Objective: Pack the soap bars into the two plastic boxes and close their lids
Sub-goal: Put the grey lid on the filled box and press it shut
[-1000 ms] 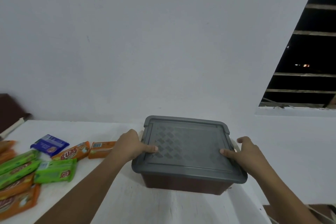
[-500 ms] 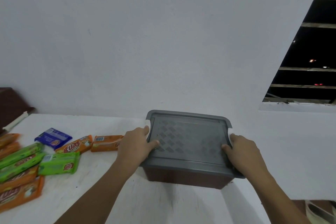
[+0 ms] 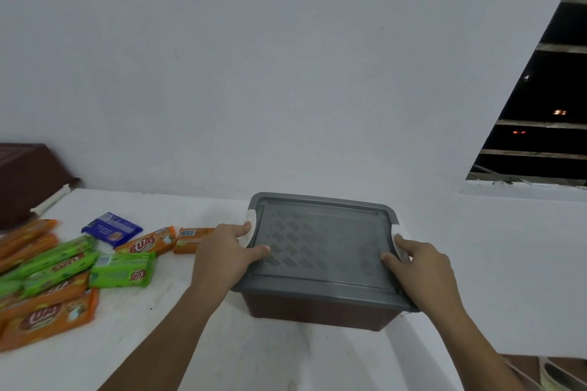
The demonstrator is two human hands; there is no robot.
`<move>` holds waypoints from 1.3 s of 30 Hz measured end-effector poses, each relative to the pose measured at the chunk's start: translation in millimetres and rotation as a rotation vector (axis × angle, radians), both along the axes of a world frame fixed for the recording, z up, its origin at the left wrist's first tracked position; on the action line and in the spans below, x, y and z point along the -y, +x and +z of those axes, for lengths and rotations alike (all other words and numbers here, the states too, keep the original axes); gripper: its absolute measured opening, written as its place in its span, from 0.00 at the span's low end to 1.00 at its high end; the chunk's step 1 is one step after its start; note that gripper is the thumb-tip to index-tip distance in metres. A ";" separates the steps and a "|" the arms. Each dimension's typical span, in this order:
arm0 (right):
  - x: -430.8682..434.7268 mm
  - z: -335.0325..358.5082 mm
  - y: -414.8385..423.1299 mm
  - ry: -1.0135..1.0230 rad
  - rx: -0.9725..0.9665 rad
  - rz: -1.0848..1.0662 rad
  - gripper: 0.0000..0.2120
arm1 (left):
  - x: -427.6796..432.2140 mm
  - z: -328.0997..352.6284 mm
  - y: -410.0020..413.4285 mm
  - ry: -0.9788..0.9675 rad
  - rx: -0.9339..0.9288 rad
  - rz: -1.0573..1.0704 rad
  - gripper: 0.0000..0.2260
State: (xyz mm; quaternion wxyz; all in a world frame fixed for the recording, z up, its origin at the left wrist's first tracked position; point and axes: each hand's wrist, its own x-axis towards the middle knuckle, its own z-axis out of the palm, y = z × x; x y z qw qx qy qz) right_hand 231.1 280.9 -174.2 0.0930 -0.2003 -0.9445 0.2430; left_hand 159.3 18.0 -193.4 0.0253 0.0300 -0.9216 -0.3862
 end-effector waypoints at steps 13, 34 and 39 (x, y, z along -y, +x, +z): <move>43.1 -11.5 2.1 -0.081 -0.052 0.058 0.22 | 56.9 -11.4 16.2 -0.062 -0.049 0.087 0.32; 71.4 -11.1 5.7 0.045 0.065 0.105 0.24 | 71.8 -20.8 22.7 0.183 -0.063 -0.012 0.29; 116.6 -18.3 3.5 0.201 0.041 0.081 0.23 | 103.1 -28.9 26.1 0.692 0.164 -0.132 0.13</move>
